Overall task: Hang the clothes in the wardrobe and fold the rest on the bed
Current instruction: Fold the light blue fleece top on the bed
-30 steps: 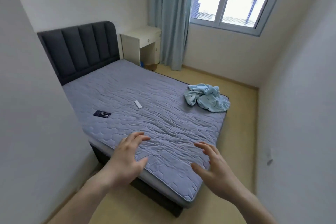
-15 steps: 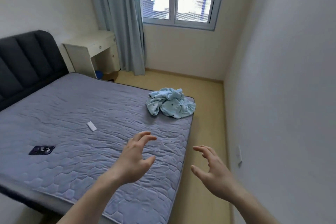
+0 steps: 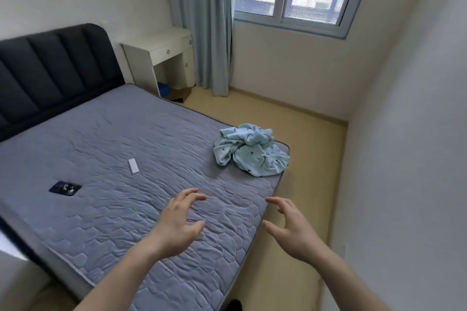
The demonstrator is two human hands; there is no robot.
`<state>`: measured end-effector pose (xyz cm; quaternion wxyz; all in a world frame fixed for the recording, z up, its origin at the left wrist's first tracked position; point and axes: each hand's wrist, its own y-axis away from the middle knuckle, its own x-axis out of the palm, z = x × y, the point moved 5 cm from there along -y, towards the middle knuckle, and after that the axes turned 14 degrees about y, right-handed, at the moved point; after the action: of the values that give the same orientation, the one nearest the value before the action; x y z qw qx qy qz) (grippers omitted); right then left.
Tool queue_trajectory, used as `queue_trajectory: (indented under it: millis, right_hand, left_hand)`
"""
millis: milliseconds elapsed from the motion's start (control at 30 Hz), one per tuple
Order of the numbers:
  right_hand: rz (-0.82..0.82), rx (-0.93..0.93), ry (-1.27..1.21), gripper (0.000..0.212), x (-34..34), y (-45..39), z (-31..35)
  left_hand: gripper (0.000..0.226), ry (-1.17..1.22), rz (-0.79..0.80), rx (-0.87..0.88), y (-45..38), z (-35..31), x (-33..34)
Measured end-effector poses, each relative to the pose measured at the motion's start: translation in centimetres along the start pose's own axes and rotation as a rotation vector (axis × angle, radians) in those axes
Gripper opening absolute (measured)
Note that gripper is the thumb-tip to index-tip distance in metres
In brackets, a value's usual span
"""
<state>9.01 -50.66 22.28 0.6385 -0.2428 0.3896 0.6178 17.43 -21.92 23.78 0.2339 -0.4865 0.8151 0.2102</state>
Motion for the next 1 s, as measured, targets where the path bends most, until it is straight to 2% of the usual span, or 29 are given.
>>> queue_trajectory:
  millis: [200,333,633,867,1000]
  right_hand:
    - [0.093,-0.058,0.017,0.048,-1.1,-10.1,-3.5]
    - [0.133,-0.007,0.069,0.048,-2.6,-17.3,-7.2]
    - [0.237,0.068,0.146,0.047,-4.9,-31.0,-13.4]
    - [0.449,0.03,0.222,0.048,-3.9,-43.1,-18.4]
    - [0.558,-0.028,0.278,0.047,-2.8,-51.2,-21.4]
  left_hand:
    - [0.05,0.051,-0.049,-0.122,-8.8,3.9,0.9]
    - [0.05,0.056,-0.04,-0.199,-16.5,5.8,2.3]
    - [0.046,0.106,0.043,-0.267,-33.2,5.0,4.4]
    - [0.044,0.139,-0.047,-0.403,-41.2,6.2,6.3]
    - [0.044,0.162,-0.14,-0.555,-43.5,7.9,7.4]
